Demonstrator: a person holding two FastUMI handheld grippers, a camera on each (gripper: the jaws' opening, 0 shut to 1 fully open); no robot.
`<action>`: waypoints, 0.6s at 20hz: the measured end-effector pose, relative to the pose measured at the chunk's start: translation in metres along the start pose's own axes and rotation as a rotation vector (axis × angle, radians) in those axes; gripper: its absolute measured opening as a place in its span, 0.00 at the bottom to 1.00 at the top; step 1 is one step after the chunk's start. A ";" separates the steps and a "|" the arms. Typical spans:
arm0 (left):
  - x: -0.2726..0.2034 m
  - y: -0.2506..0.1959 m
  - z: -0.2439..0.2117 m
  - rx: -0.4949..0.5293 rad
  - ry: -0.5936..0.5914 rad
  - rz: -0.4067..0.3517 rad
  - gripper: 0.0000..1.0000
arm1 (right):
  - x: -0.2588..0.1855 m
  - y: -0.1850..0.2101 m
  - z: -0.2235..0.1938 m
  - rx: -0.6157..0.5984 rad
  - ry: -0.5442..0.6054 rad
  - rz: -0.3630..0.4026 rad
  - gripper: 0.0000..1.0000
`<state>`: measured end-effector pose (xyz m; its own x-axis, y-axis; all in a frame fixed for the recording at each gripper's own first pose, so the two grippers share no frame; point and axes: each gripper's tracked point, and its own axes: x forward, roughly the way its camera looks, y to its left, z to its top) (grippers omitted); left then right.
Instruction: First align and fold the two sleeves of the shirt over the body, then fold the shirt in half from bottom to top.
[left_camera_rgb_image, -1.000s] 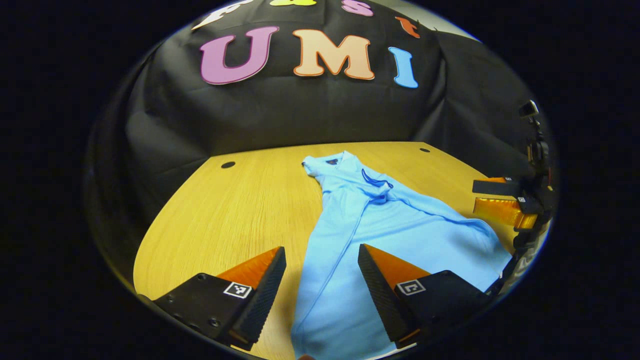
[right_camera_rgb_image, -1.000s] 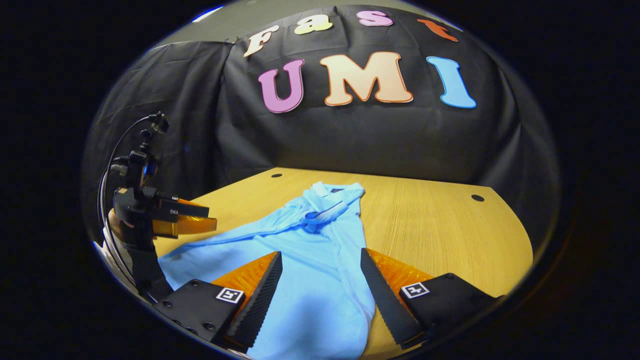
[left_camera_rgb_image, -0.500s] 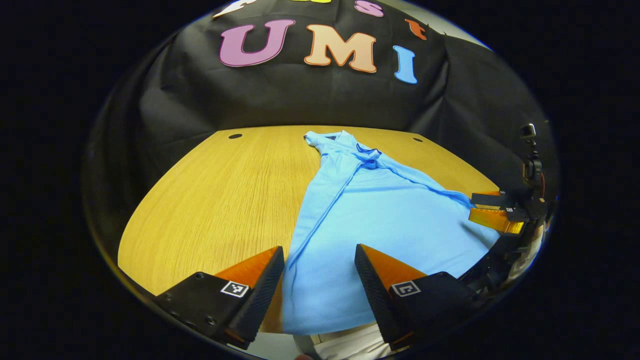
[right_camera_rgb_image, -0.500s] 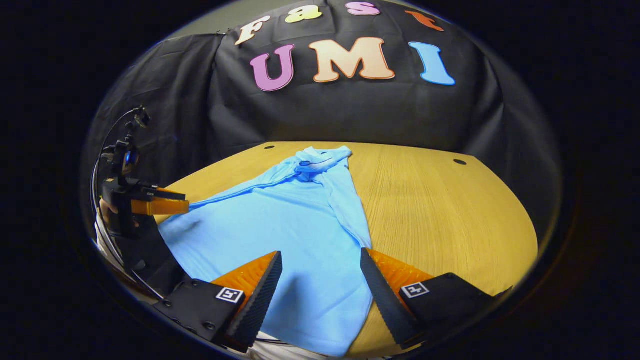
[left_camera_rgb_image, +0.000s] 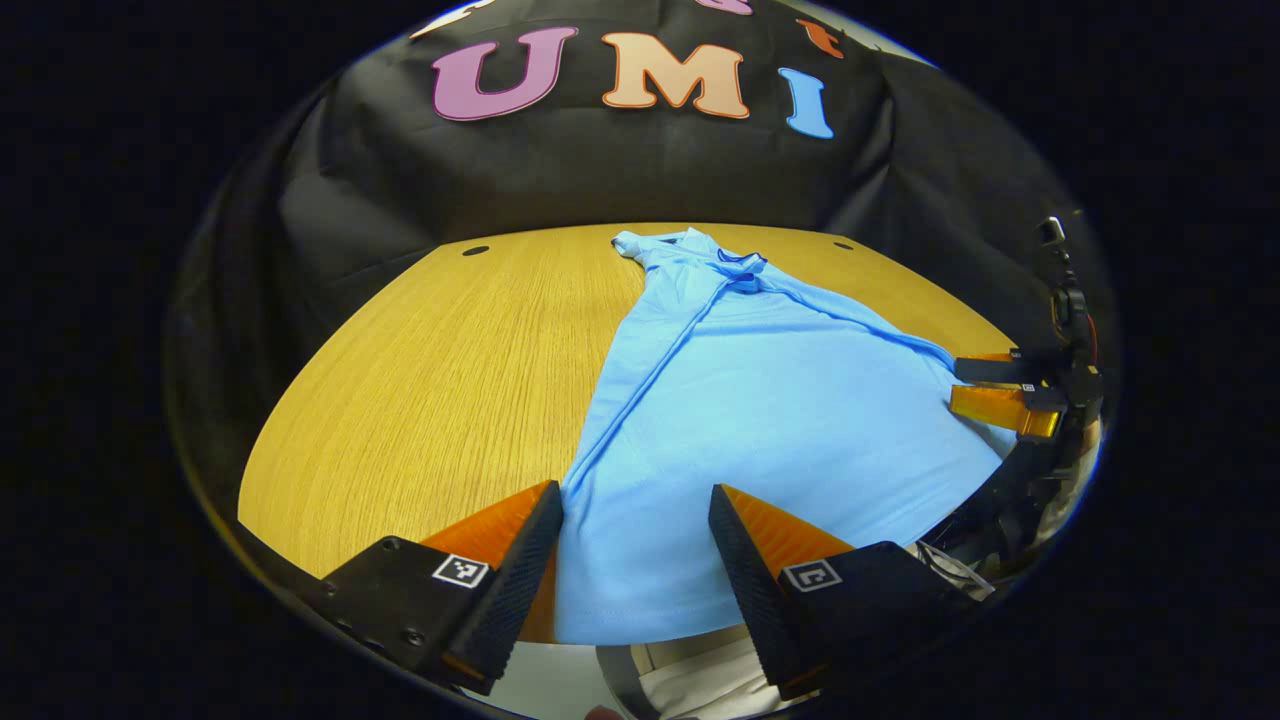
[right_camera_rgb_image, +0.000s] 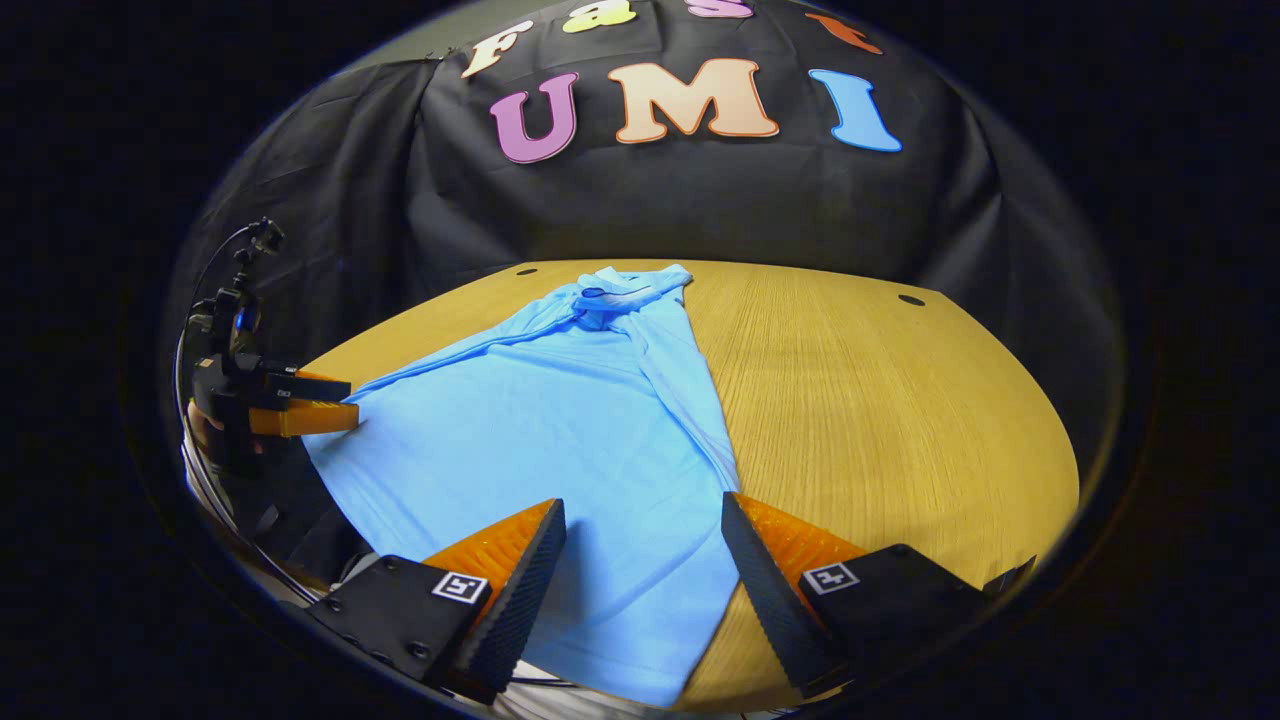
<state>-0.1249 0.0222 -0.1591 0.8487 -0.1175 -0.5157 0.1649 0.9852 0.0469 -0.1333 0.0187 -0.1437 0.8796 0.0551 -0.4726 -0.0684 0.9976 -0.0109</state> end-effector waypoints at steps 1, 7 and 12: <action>0.001 -0.001 0.000 0.001 -0.007 -0.001 0.91 | 0.000 0.000 0.000 -0.009 -0.001 -0.004 0.98; 0.007 -0.015 0.003 0.025 -0.053 -0.047 0.78 | 0.004 0.010 0.000 -0.015 0.007 0.009 0.83; 0.017 -0.028 0.010 -0.005 -0.087 -0.092 0.38 | 0.007 0.024 0.000 -0.004 0.002 0.052 0.31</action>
<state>-0.1104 -0.0087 -0.1610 0.8704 -0.2179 -0.4415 0.2422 0.9702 -0.0013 -0.1285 0.0429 -0.1472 0.8741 0.1067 -0.4739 -0.1159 0.9932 0.0098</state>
